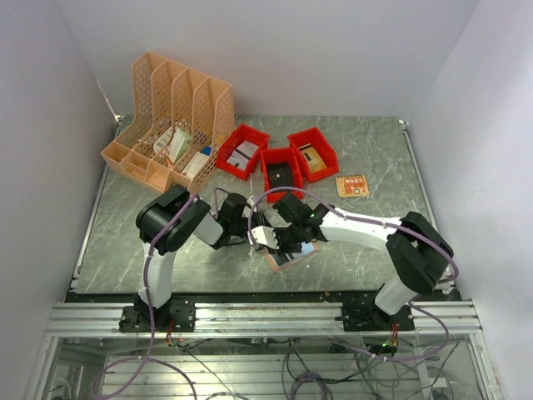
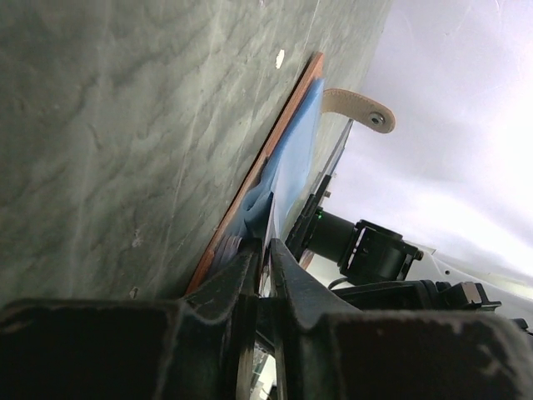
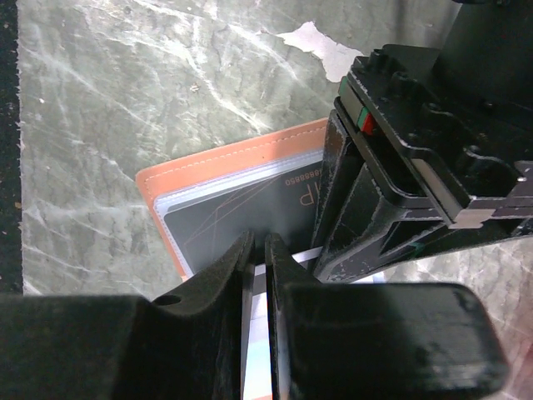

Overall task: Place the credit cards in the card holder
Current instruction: Insert the credit card into the card holder.

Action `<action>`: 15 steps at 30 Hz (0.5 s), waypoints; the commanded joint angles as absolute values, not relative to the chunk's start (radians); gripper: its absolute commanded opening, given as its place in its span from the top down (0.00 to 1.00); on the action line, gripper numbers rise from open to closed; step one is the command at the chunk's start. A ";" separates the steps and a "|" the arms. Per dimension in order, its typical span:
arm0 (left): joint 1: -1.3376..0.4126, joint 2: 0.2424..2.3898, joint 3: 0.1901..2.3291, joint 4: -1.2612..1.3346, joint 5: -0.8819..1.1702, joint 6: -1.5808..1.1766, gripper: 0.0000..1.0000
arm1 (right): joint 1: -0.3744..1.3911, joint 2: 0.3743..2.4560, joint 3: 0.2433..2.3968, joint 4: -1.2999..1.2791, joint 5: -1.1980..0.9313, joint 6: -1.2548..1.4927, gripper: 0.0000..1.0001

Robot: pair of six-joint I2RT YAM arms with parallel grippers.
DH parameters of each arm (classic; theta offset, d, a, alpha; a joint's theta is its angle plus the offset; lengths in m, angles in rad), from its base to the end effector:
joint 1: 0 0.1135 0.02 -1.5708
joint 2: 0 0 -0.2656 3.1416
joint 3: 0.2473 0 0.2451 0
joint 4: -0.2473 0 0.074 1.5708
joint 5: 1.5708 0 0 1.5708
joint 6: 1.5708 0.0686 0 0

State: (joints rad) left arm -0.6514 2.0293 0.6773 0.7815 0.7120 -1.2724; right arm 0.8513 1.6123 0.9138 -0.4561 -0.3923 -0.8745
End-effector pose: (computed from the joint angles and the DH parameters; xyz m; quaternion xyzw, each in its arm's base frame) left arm 0.2541 -0.2501 0.0647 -0.0921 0.8342 -0.5436 0.0062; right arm 0.1827 0.2483 0.1463 -0.7553 0.5934 0.1883 0.2048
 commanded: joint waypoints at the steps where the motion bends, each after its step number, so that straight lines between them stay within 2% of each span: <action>1: -0.655 2.079 0.666 0.651 0.668 -1.223 0.76 | 0.854 1.632 0.948 -0.505 -0.343 -0.890 0.89; 10: -0.655 2.074 0.673 0.619 0.670 -1.206 0.64 | 0.843 1.640 0.963 -0.543 -0.329 -0.906 0.89; 15: -0.654 2.071 0.673 0.615 0.669 -1.203 0.61 | 0.821 1.644 0.967 -0.549 -0.311 -0.903 0.89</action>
State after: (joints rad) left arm -0.6518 2.0289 0.6975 0.7723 0.7261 -1.2636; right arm 0.8406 1.6318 0.9428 -0.5217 -0.3424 -0.8936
